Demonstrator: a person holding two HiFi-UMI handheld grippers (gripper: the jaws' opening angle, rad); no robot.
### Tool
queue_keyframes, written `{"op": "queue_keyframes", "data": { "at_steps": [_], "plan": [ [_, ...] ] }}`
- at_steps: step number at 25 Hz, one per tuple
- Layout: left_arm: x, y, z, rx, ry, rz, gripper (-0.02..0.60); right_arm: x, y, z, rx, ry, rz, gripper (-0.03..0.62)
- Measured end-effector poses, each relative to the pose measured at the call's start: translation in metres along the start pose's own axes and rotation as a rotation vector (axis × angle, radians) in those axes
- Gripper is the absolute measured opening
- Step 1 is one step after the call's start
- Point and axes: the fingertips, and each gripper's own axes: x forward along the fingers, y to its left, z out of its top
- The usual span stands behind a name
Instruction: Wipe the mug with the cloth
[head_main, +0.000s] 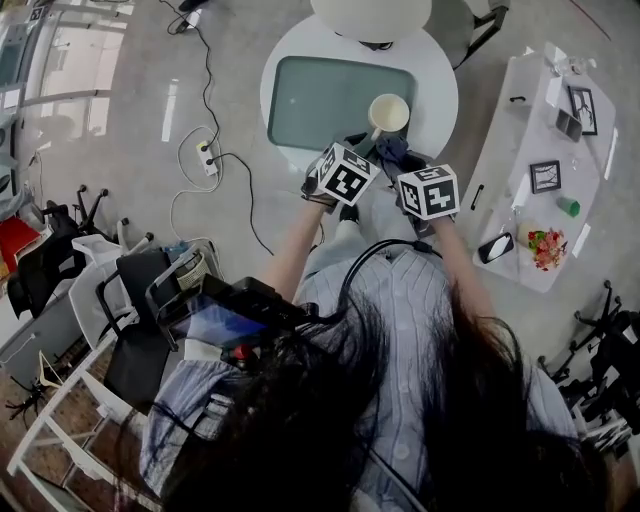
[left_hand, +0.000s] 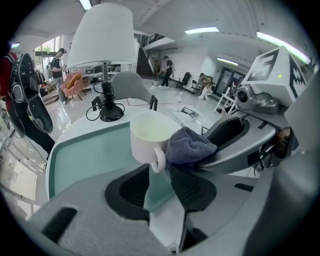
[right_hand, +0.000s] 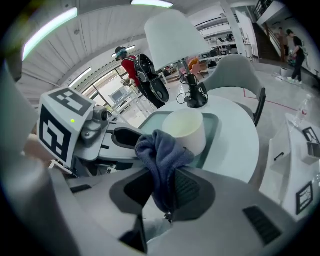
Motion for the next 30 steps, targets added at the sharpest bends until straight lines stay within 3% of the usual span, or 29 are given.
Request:
{"op": "queue_keyframes", "data": {
  "at_steps": [5, 9, 13, 16, 22, 30],
  "plan": [
    [0.003, 0.007, 0.002, 0.015, -0.004, 0.015, 0.129, 0.009, -0.001, 0.002, -0.039, 0.025, 0.001, 0.098],
    [0.007, 0.005, 0.004, 0.086, 0.004, 0.021, 0.124, 0.009, -0.005, 0.002, -0.036, 0.032, -0.001, 0.098],
    [0.014, 0.002, 0.006, 0.15, 0.001, 0.029, 0.068, 0.008, -0.01, 0.004, -0.016, 0.028, -0.008, 0.098],
    [0.015, 0.003, 0.007, 0.146, -0.011, 0.027, 0.062, 0.009, -0.012, 0.007, -0.012, 0.025, -0.008, 0.098],
    [0.012, 0.006, 0.003, 0.189, 0.019, -0.023, 0.058, 0.005, -0.018, 0.007, -0.006, 0.026, -0.008, 0.098],
    [-0.001, 0.019, -0.011, 0.372, 0.131, -0.144, 0.058, 0.002, -0.023, 0.002, -0.031, 0.045, -0.002, 0.098]
  ]
}}
